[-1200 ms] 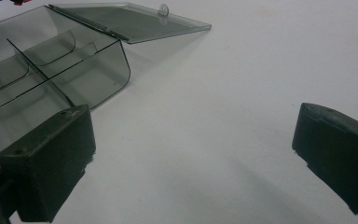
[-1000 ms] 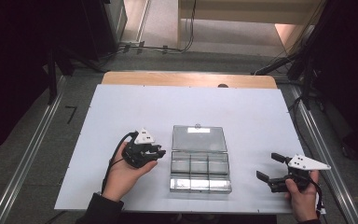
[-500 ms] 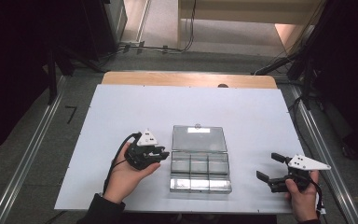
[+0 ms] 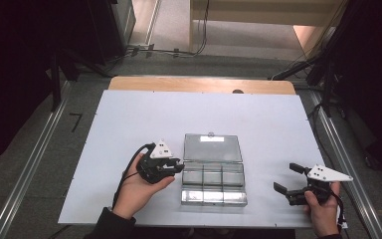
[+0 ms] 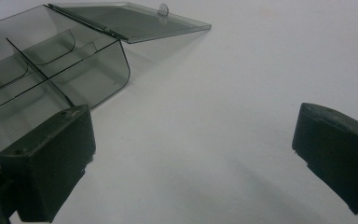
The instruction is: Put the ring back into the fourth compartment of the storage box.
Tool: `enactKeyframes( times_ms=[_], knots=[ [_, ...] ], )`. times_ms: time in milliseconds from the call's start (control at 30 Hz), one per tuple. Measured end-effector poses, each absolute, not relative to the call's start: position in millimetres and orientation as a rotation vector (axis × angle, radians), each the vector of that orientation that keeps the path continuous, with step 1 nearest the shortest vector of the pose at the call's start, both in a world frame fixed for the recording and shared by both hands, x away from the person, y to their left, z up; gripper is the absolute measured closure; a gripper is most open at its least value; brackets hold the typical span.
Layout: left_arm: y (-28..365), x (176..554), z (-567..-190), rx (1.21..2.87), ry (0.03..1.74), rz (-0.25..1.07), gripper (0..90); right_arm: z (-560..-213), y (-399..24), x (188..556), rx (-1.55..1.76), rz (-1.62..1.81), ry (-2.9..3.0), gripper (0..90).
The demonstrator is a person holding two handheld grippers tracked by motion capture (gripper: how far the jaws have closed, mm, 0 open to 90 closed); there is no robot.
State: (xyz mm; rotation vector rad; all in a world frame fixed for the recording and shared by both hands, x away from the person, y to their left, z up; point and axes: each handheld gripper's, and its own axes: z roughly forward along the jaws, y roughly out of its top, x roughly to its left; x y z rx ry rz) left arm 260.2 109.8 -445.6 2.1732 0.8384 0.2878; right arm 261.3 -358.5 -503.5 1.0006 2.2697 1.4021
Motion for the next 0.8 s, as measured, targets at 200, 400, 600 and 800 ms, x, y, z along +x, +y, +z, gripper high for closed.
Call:
enactKeyframes(
  times_ms=[200, 400, 600, 800],
  knots=[
    [104, 258, -446, 2.181, 0.811, 0.275, 71.4, -503, -359, 261, 1.006, 1.400, 2.269, 0.0],
    [101, 258, -447, 2.185, 0.796, 0.264, 71.4, -503, -359, 261, 1.007, 1.400, 2.269, 0.0],
    [99, 257, -447, 2.187, 0.786, 0.256, 71.4, -503, -359, 261, 1.009, 1.399, 2.270, 0.0],
    [96, 256, -448, 2.195, 0.759, 0.244, 71.3, -503, -359, 261, 1.008, 1.397, 2.271, 0.0]
  ],
)
